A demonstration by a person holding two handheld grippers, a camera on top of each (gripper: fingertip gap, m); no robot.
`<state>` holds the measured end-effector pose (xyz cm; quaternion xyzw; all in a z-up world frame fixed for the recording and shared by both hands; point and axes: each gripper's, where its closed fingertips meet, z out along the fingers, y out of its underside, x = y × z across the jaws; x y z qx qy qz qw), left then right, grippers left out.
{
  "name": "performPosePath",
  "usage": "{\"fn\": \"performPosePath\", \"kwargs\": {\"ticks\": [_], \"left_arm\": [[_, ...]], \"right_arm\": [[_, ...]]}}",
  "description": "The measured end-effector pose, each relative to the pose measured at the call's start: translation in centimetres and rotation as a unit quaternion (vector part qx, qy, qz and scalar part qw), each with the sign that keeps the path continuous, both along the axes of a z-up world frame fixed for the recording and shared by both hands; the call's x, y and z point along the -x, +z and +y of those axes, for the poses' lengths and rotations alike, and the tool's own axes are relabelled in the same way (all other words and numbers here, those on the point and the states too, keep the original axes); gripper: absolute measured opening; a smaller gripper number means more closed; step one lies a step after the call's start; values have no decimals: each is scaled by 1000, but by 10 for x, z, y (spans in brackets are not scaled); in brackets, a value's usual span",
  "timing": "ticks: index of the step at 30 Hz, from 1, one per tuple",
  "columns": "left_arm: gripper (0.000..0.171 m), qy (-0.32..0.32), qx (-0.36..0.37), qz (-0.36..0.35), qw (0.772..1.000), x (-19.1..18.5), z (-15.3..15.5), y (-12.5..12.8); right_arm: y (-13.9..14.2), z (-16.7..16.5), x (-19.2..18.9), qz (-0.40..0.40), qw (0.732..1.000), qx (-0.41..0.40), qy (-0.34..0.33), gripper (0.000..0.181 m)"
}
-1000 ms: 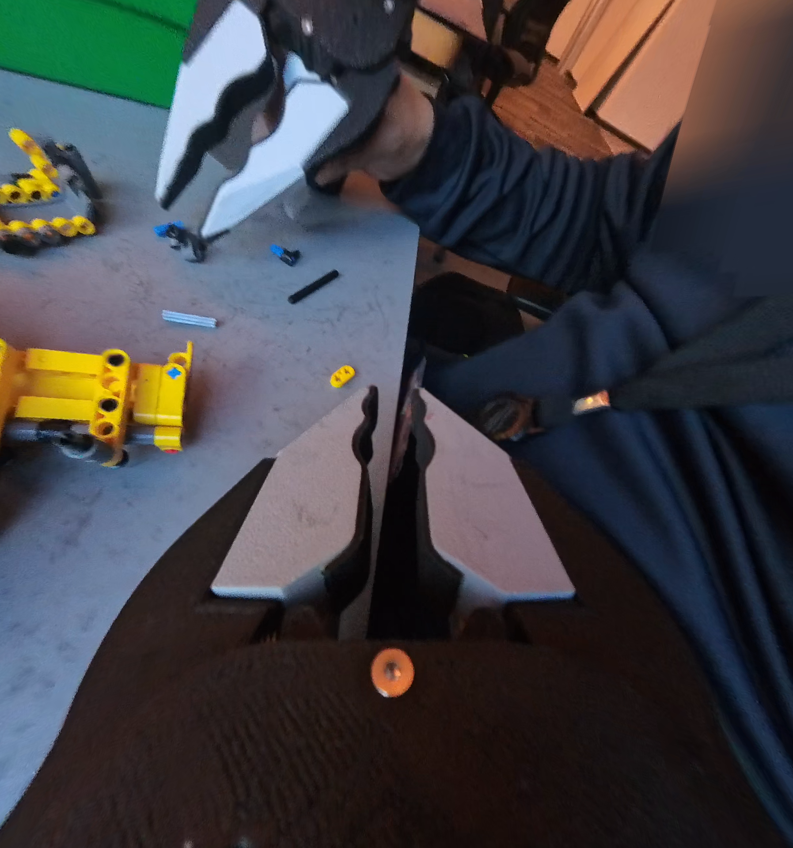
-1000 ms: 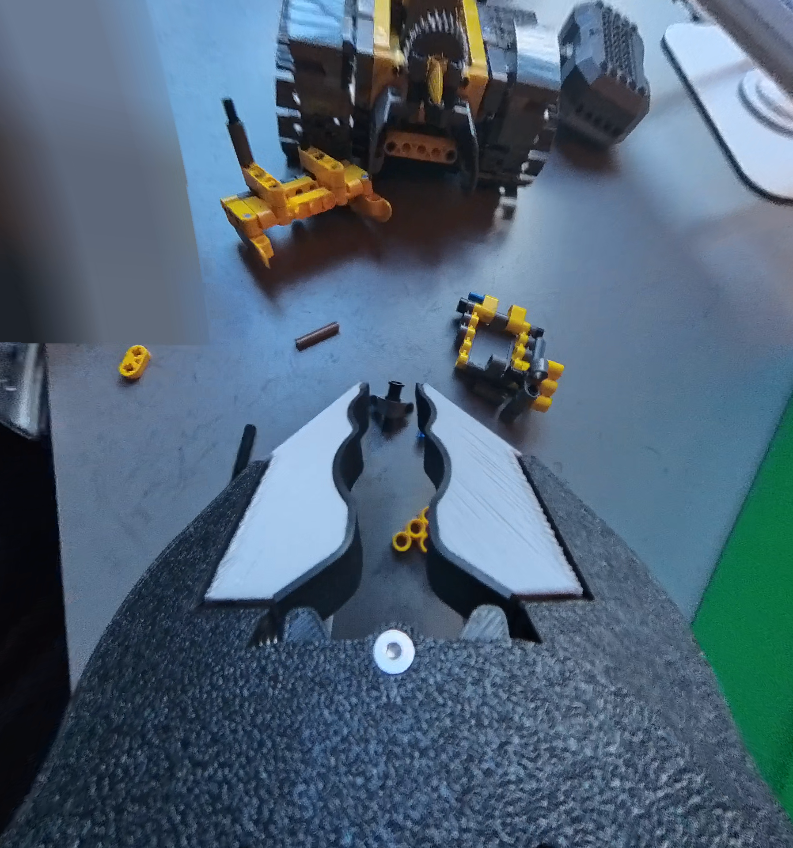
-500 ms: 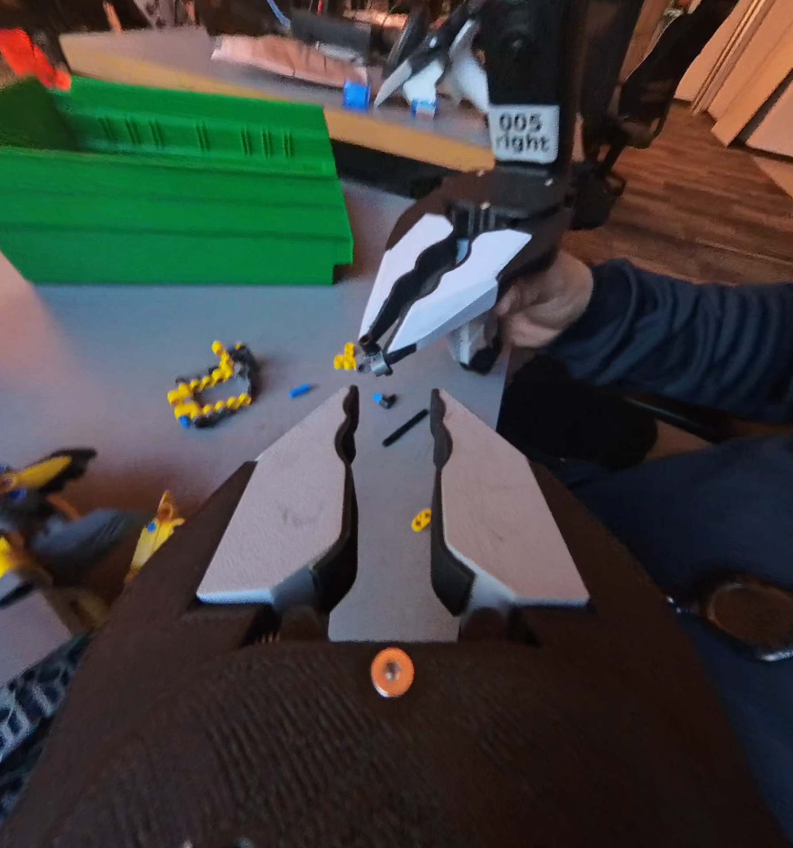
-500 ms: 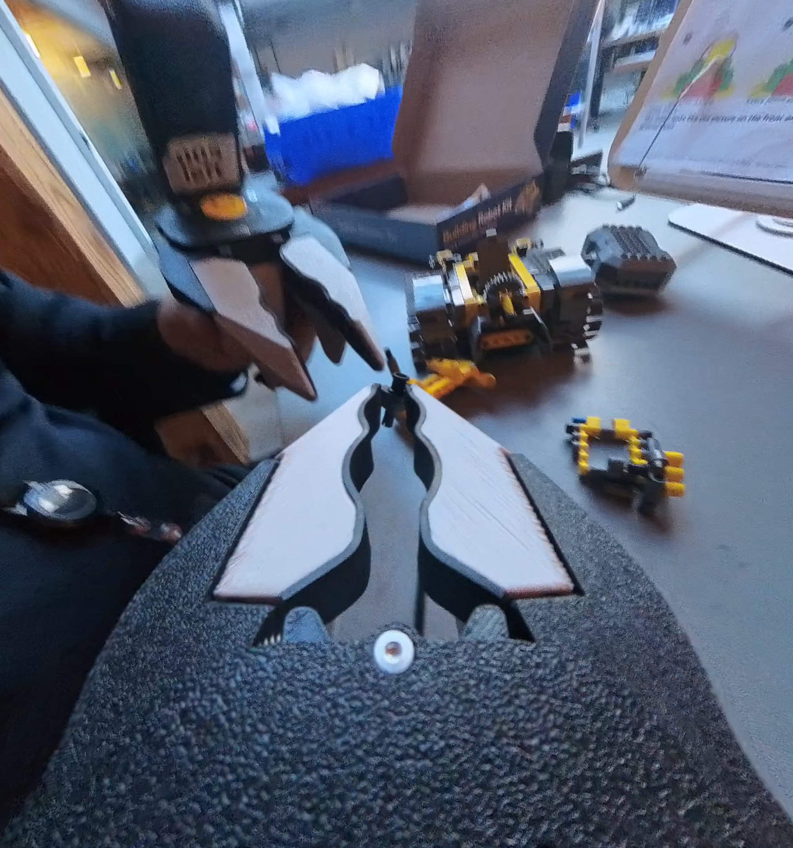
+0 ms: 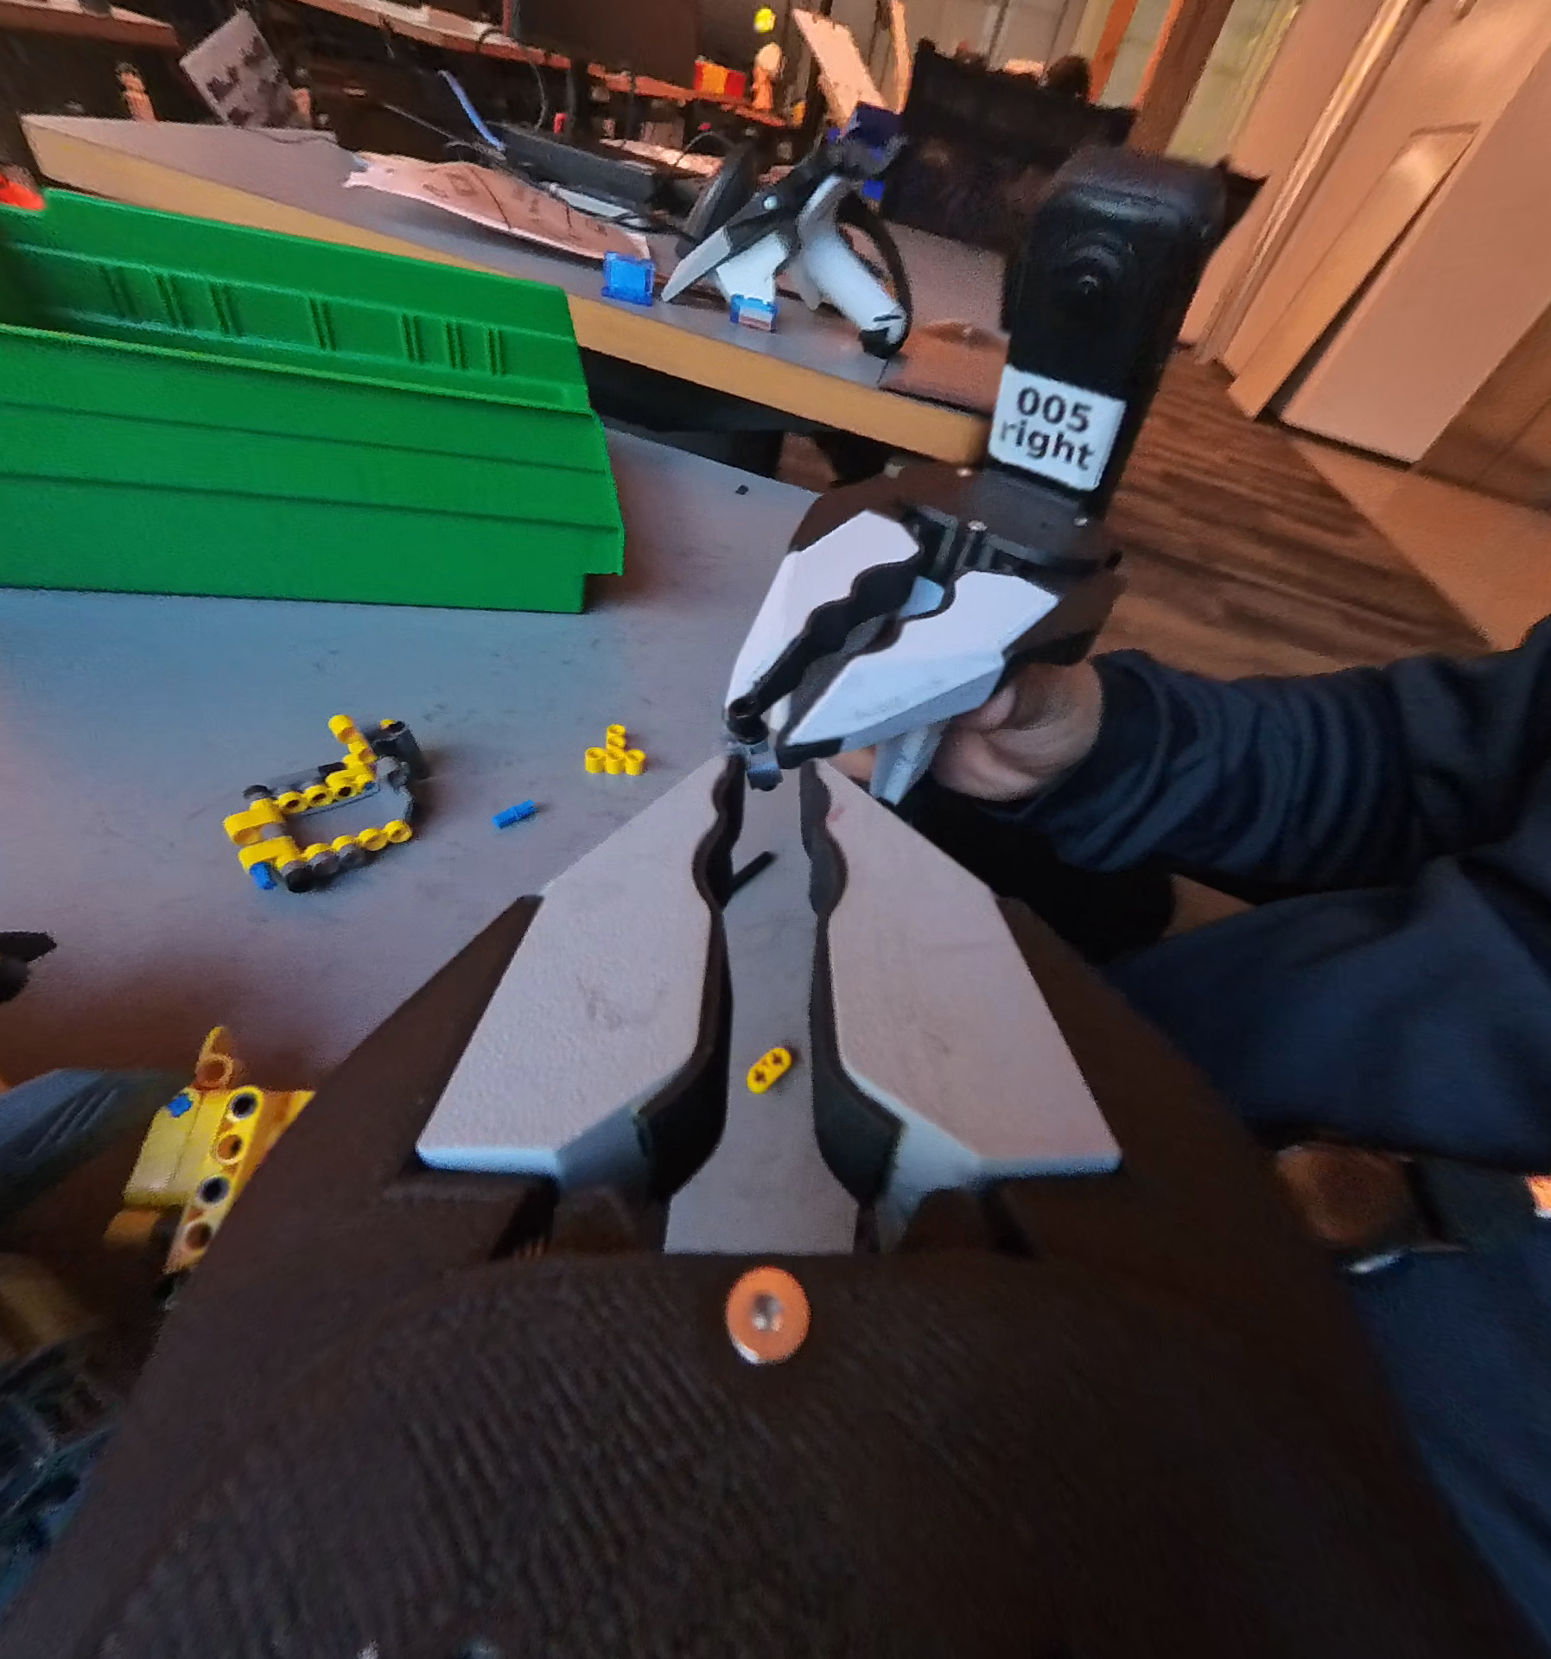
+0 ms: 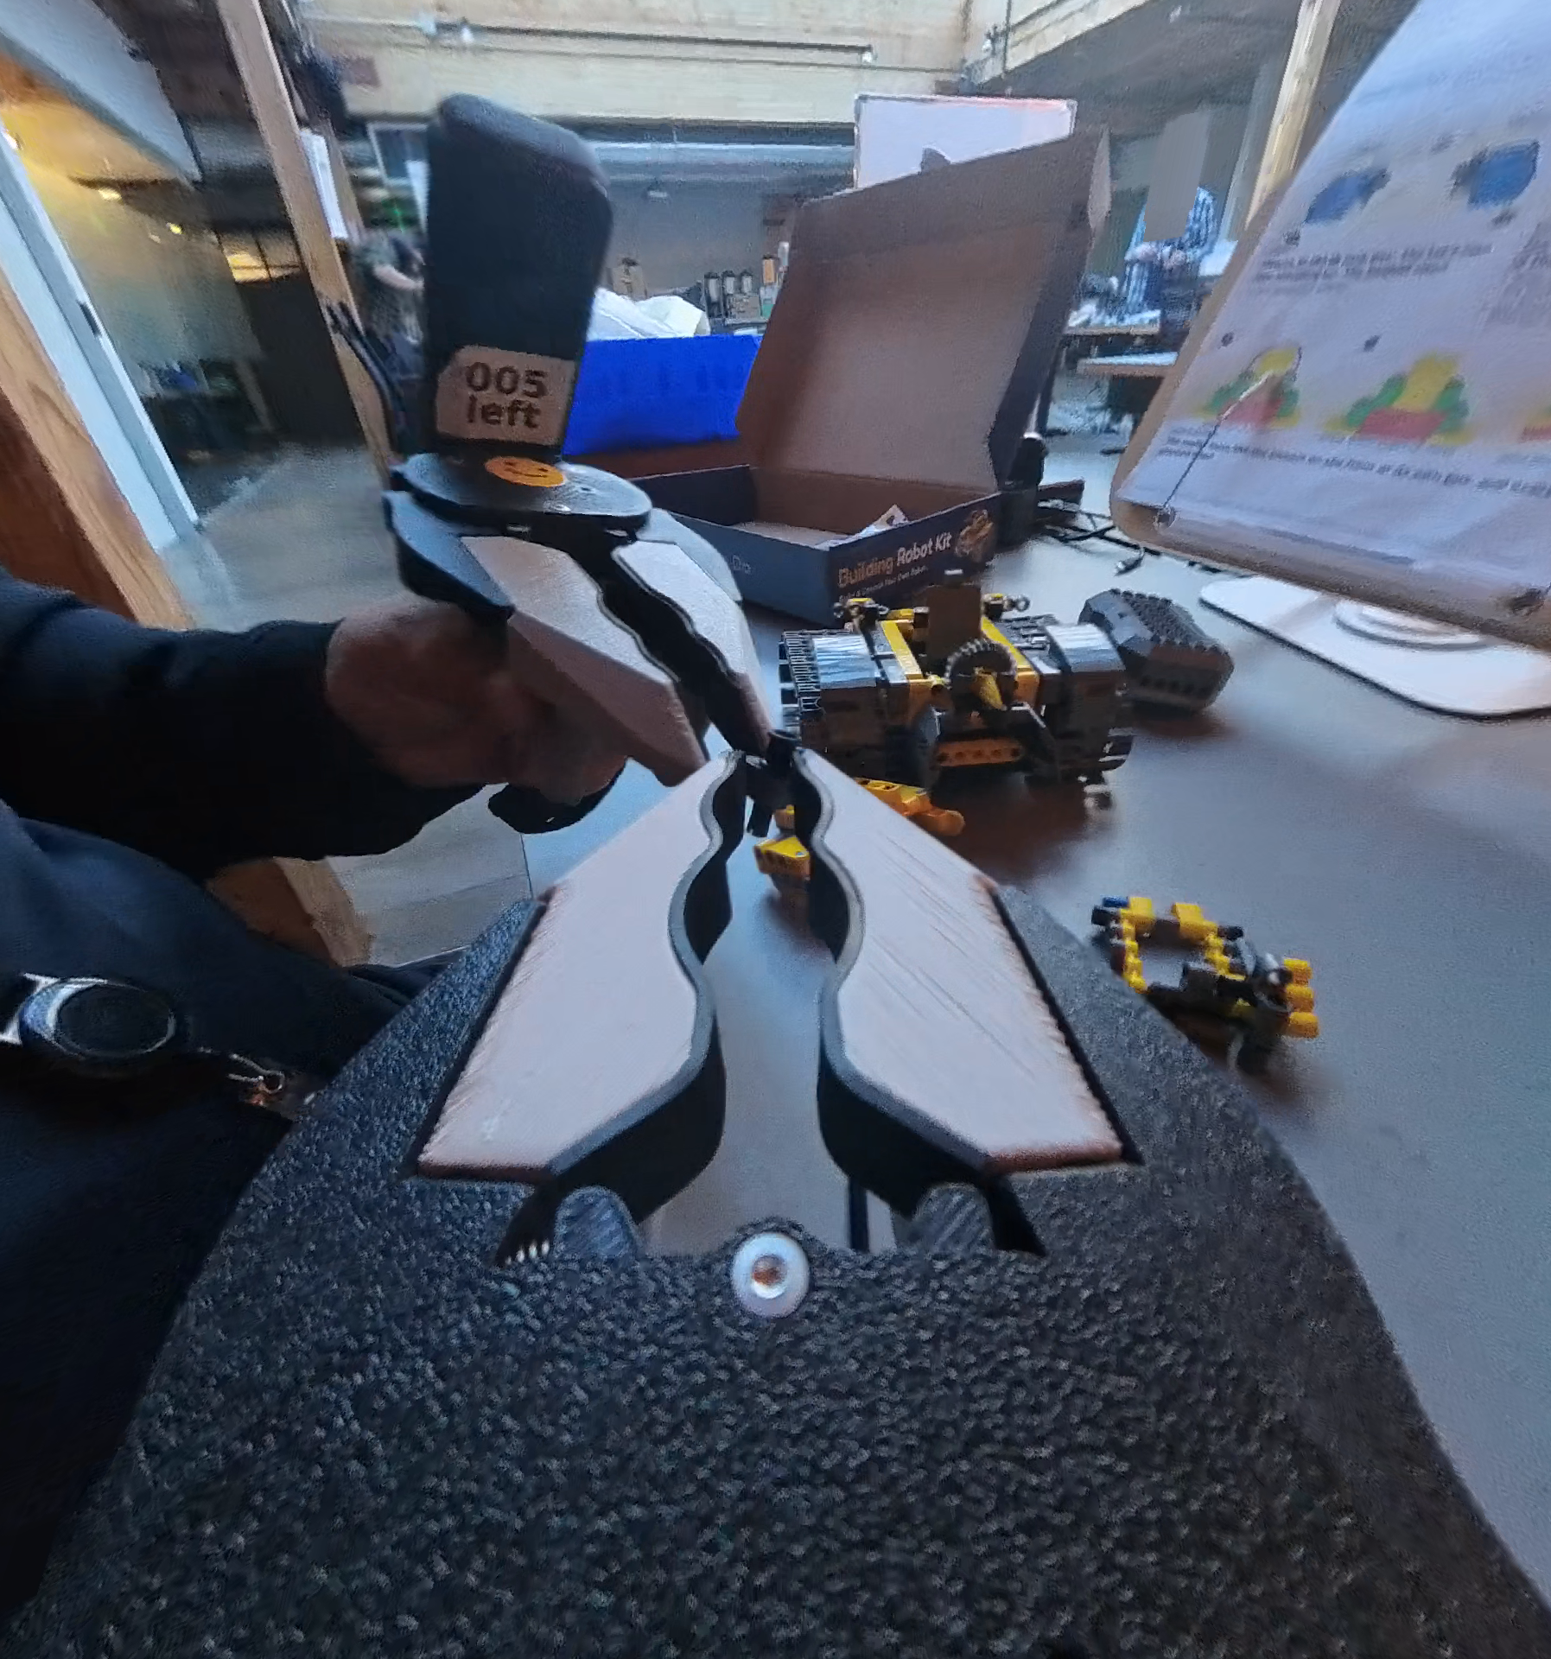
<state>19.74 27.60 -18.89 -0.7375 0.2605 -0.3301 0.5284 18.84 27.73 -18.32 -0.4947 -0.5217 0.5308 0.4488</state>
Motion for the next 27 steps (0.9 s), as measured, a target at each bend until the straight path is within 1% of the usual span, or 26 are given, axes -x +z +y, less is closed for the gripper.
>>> {"fn": "performPosePath", "kwargs": {"ticks": [2,6,7,8,10,11,14,16,17,18,19,20,22,24,26,27], "left_arm": [[8,-20,13,-21,1000,0,-3,1],[9,-39,19,-37,998,0,-8,2],[14,-45,22,-41,998,-1,-9,2],[16,-53,28,-42,997,-2,-12,1],[12,-67,44,-48,996,-4,-15,-2],[11,-76,51,-64,994,-4,-16,0],[10,-122,83,-123,981,-11,-25,5],[15,-156,116,-157,968,-14,-31,7],[14,-168,127,-173,962,-16,-33,7],[7,-174,133,-181,959,-17,-34,6],[0,-173,128,-179,960,-17,-34,4],[0,-160,120,-169,965,-17,-31,0],[0,-120,109,-135,978,-13,-19,-12],[0,-111,108,-139,978,-13,-14,-12],[0,-82,94,-147,981,-7,-6,-9],[0,-73,94,-141,983,-5,-3,-11]], "right_arm": [[1,-4,-1,5,1000,-12,1,6],[4,-9,0,16,1000,-10,3,6],[5,-9,0,19,1000,-16,-1,6],[4,-11,1,18,999,-31,-5,6],[4,-16,2,15,998,-64,-4,6],[5,-18,1,20,997,-78,-5,6],[11,-26,-3,36,994,-103,12,5],[13,-29,-5,38,992,-120,16,0],[14,-30,-6,41,991,-126,15,0],[14,-31,-6,43,991,-128,15,0],[14,-30,-5,42,991,-125,14,0],[10,-26,-4,34,992,-120,8,0],[-5,-8,2,-7,994,-103,-28,0],[-4,-6,4,-5,996,-85,-22,0],[0,-12,6,5,997,-73,-3,0],[-2,-10,8,1,997,-73,-10,0]]}}
